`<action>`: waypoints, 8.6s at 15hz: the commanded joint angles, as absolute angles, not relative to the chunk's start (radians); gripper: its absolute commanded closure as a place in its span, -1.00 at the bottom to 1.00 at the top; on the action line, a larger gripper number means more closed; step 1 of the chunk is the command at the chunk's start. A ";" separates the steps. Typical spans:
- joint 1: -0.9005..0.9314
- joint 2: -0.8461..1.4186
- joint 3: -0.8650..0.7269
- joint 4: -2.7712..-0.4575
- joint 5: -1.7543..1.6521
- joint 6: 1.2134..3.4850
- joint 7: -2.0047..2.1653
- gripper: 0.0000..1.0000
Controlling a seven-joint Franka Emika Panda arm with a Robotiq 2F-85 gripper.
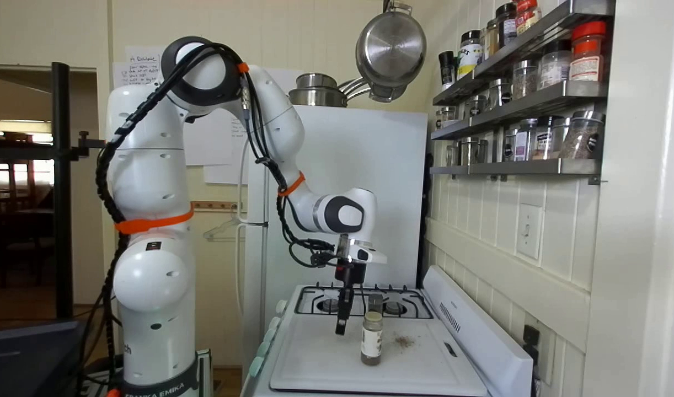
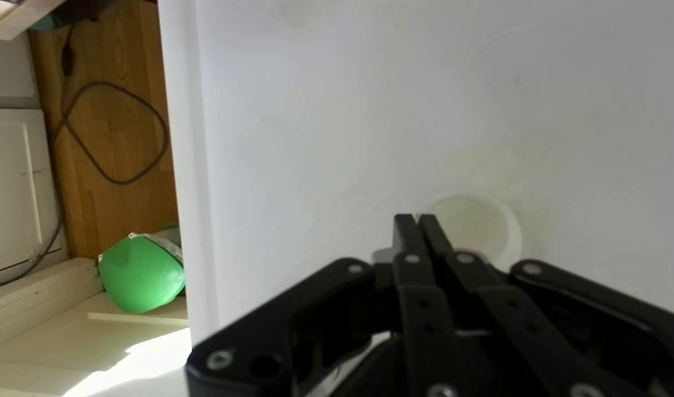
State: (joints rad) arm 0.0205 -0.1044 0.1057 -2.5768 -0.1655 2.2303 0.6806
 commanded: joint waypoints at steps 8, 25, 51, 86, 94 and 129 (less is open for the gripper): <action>0.081 -0.041 0.152 -2.353 -0.180 1.644 0.642 0.98; 0.144 0.088 0.147 -2.195 -0.324 1.205 0.636 0.98; 0.291 0.289 0.203 -2.118 -0.961 1.181 0.890 0.98; 0.232 0.333 0.191 -2.161 -0.990 1.307 1.026 0.98; 0.231 0.328 0.195 -2.160 -0.952 1.315 1.045 0.98; 0.250 0.348 0.207 -2.098 -0.919 1.290 1.016 0.98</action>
